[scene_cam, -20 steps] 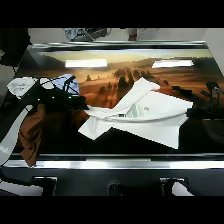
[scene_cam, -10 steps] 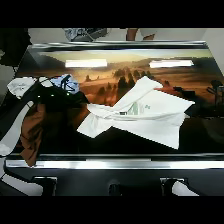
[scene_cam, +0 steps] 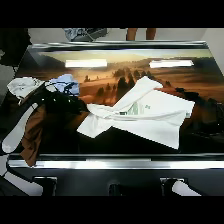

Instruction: Fold the shirts.

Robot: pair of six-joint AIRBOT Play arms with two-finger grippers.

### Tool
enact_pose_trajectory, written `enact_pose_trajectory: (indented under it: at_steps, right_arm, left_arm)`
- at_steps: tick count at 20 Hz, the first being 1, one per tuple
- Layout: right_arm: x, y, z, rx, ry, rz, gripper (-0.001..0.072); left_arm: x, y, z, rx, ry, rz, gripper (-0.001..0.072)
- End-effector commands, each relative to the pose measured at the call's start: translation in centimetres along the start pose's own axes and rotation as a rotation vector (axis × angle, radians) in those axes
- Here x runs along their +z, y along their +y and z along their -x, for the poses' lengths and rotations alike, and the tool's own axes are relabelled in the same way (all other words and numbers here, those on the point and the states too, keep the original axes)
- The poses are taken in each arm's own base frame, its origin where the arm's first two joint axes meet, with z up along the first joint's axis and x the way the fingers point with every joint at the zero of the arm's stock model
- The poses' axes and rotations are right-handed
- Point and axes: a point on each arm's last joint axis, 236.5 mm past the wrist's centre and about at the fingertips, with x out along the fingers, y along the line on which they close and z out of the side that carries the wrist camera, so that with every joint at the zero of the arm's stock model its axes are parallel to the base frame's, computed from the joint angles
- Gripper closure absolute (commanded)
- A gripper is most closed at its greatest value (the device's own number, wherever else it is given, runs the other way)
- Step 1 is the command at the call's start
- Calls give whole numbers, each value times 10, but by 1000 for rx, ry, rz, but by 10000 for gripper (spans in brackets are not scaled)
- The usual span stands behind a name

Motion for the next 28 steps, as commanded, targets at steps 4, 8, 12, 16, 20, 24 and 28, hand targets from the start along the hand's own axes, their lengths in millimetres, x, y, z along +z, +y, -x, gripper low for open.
enact_pose_trajectory:
  at_steps: [4, 8, 12, 16, 20, 24, 28]
  right_arm:
    - [-13, 2, -7, 21, 38, -7, 85]
    - [-23, 7, -16, 45, 68, -8, 85]
    - [-45, 16, -44, 100, 110, -35, 85]
    - [-56, 18, -58, 112, 124, -56, 85]
    - [-59, 23, -83, 137, 76, -126, 94]
    - [-33, 25, -89, 153, -45, -199, 219]
    - [-32, 33, -92, 162, -35, -200, 443]
  left_arm:
    - [0, -8, -39, -6, 21, -32, 201]
    - [7, -21, -45, -30, -10, -42, 275]
    - [7, -21, -46, -32, -8, -41, 679]
    - [5, -16, -38, -36, -1, -58, 681]
    - [6, -23, -34, -40, -12, -87, 681]
    - [5, -25, -34, -41, -13, -95, 680]
    - [5, -25, -34, -41, -12, -94, 680]
